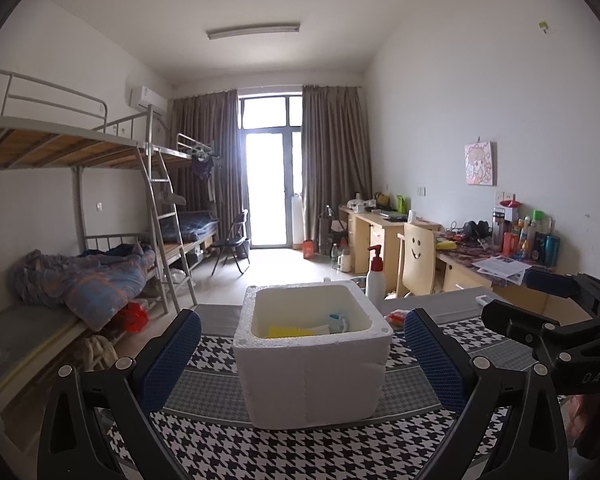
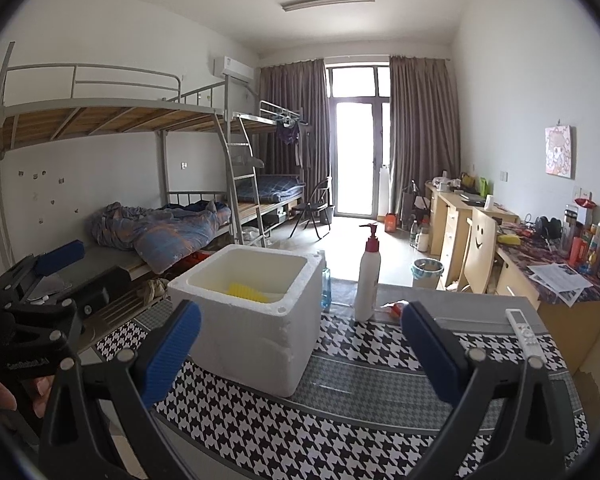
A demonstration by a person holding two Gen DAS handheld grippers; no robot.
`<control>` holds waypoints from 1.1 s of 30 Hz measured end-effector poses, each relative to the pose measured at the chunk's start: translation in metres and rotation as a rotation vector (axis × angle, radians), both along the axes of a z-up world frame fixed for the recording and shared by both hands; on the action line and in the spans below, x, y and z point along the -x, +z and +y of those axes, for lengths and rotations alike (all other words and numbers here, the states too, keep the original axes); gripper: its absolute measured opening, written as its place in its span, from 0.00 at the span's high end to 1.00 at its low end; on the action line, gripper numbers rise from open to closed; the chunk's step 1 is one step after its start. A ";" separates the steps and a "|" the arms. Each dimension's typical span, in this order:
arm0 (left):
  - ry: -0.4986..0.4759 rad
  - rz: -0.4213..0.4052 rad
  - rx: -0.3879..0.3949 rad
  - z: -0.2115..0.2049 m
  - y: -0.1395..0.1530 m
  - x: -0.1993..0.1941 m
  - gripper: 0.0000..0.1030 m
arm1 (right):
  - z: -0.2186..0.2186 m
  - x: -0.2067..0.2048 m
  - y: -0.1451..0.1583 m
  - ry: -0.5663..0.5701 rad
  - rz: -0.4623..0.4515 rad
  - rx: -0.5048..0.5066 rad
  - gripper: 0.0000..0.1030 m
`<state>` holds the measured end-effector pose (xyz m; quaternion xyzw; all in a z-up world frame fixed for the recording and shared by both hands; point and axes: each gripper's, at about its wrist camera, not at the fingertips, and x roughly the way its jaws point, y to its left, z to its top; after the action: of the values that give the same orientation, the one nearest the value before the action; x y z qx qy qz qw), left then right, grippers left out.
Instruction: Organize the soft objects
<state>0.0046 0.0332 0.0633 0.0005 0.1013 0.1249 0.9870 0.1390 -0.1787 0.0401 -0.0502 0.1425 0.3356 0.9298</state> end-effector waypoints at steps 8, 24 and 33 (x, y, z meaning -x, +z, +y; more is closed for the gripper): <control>0.004 -0.006 -0.002 0.000 -0.004 0.005 0.01 | -0.002 0.011 -0.005 0.015 -0.011 -0.006 0.01; 0.010 -0.016 0.003 0.001 -0.019 0.016 0.01 | -0.009 0.022 -0.021 -0.007 -0.028 -0.017 0.01; -0.002 -0.011 0.010 -0.002 -0.028 0.019 0.01 | -0.015 0.024 -0.031 -0.012 -0.027 -0.022 0.01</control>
<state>-0.0148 0.0316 0.0348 -0.0051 0.0966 0.1232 0.9877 0.1147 -0.1938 0.0094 -0.0439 0.1266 0.3306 0.9342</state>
